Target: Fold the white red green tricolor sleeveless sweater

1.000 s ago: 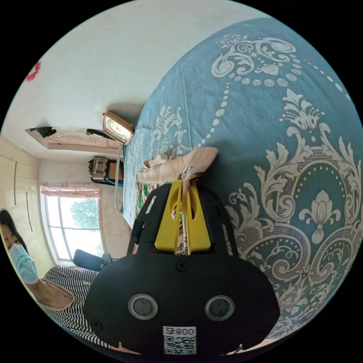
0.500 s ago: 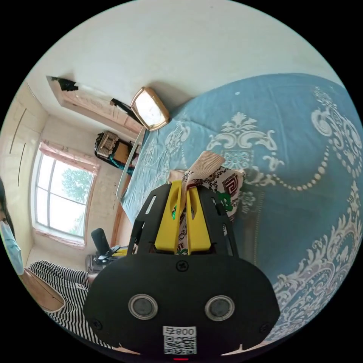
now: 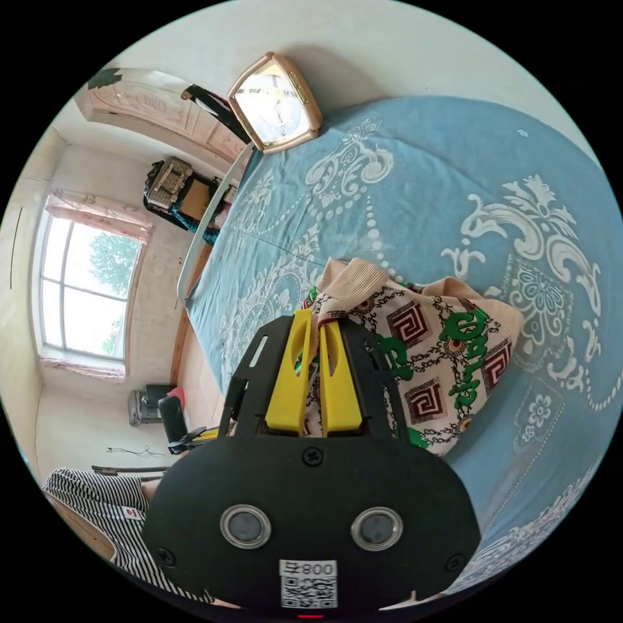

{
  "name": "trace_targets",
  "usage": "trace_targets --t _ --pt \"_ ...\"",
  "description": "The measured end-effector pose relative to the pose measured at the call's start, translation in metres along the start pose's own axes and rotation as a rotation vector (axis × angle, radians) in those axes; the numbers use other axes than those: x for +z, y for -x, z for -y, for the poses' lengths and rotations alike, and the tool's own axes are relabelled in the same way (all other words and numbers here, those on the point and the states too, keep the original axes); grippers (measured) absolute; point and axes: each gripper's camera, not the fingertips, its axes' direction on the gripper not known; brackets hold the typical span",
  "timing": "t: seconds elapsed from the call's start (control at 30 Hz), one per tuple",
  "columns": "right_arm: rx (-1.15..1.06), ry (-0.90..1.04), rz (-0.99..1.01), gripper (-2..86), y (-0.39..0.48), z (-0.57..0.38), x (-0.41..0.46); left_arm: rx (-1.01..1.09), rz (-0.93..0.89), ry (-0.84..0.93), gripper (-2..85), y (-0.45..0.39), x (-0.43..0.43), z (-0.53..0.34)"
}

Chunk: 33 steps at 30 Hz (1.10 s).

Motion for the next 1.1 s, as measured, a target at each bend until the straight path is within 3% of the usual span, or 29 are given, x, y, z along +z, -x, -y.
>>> trace_targets --t 0.63,1.1 --pt "-0.036 0.12 -0.086 2.3 0.108 0.06 0.054 -0.122 -0.01 -0.048 0.9 0.09 -0.061 0.014" --pt "-0.209 0.139 -0.201 5.4 0.196 0.055 0.036 -0.025 0.098 -0.089 0.3 0.073 -0.094 0.009"
